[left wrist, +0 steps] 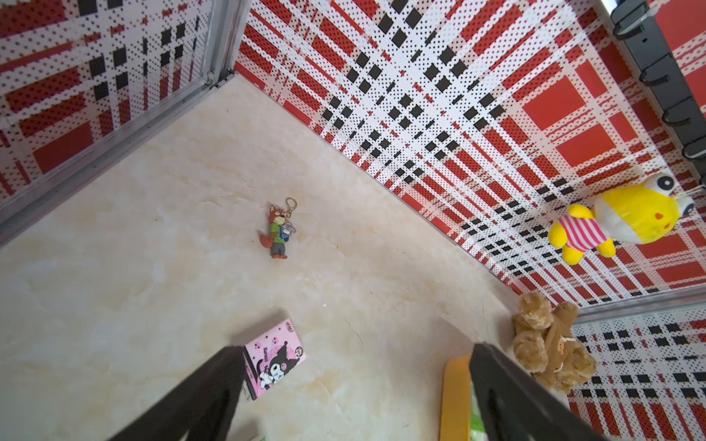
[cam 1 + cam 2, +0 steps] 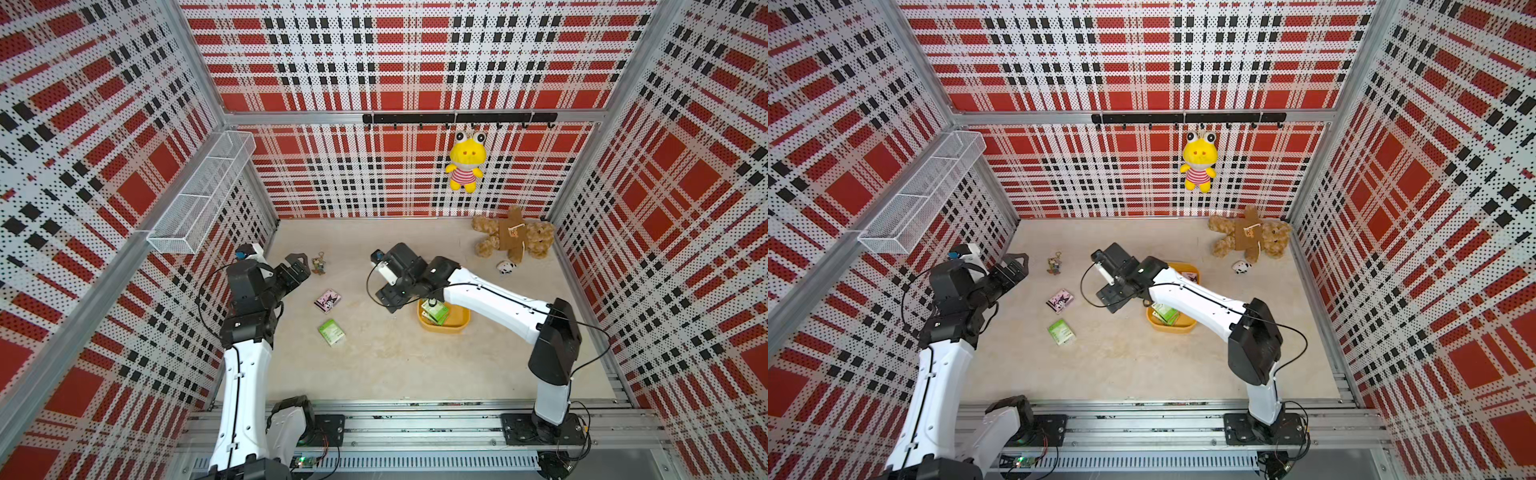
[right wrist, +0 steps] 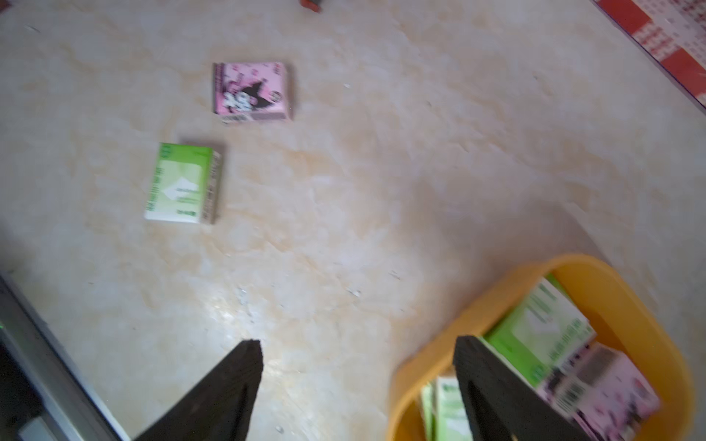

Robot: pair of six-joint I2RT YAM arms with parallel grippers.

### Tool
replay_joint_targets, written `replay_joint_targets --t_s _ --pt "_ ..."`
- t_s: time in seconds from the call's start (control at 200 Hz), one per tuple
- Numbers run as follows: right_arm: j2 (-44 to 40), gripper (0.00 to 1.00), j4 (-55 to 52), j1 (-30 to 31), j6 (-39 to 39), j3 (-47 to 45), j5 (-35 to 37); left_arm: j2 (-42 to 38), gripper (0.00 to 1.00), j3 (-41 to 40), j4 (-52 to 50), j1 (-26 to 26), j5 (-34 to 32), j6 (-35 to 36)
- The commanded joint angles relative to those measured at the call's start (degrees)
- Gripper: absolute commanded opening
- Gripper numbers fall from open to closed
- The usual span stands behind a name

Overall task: Put the pocket tissues into the storage box
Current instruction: Place the pocket tissues in the storage box, then pick up the pocket tissues from the center of the board.

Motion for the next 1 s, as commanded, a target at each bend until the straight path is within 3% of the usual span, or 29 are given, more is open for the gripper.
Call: replay_joint_targets --t_s 0.0,0.346,0.997 --pt "8.2 0.88 1.8 3.4 5.2 5.7 -2.0 -1.1 0.99 2.2 -1.6 1.7 -2.6 -0.4" --pt "27.4 0.88 2.1 8.9 11.7 25.6 -8.6 -1.6 0.99 3.4 -2.8 3.9 -3.2 0.4" --pt "38.9 0.85 -3.8 10.7 13.4 37.5 -3.7 -3.1 0.99 0.1 -0.1 3.8 1.6 -1.0"
